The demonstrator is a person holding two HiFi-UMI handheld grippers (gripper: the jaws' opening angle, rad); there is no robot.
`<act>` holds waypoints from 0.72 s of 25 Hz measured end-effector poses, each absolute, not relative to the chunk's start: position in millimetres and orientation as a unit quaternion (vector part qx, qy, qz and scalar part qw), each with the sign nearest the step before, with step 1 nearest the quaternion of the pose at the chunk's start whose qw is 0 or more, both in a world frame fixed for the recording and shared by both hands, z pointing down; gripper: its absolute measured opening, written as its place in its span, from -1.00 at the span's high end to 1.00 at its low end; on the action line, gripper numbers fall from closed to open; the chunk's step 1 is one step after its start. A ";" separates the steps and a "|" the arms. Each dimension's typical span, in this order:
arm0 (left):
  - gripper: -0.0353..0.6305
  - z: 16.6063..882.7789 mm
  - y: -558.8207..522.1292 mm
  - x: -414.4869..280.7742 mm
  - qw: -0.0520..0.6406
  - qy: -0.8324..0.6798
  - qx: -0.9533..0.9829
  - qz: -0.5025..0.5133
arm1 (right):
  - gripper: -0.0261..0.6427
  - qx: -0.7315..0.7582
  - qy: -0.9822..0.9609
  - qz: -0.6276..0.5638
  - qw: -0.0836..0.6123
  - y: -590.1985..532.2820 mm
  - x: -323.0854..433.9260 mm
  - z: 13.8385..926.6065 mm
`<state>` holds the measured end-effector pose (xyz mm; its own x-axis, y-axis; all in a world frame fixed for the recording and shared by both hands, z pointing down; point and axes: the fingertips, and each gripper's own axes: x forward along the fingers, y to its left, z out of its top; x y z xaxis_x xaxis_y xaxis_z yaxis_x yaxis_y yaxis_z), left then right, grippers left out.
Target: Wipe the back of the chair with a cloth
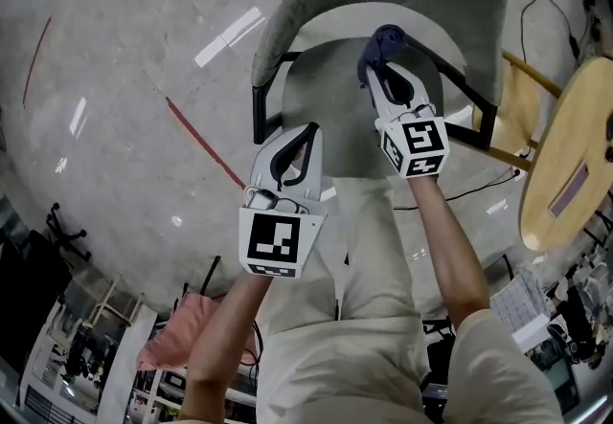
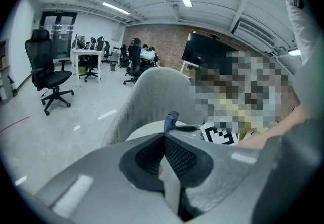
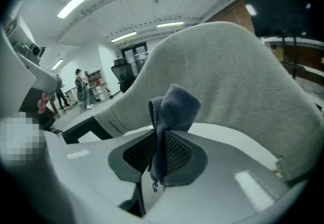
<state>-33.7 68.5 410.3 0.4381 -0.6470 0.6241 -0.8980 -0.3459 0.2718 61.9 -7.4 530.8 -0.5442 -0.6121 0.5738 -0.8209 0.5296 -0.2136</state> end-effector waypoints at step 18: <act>0.89 413.7 73.1 -2.3 0.296 -0.459 0.808 0.221 | 0.74 0.731 -0.589 0.267 0.220 11.2 254.8 575.7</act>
<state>-2.3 73.1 413.7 0.4818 -0.6103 0.6288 -0.8721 -0.4039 0.2762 254.8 11.2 575.7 0.1640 -0.7432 0.6487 -0.9777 -0.2098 0.0069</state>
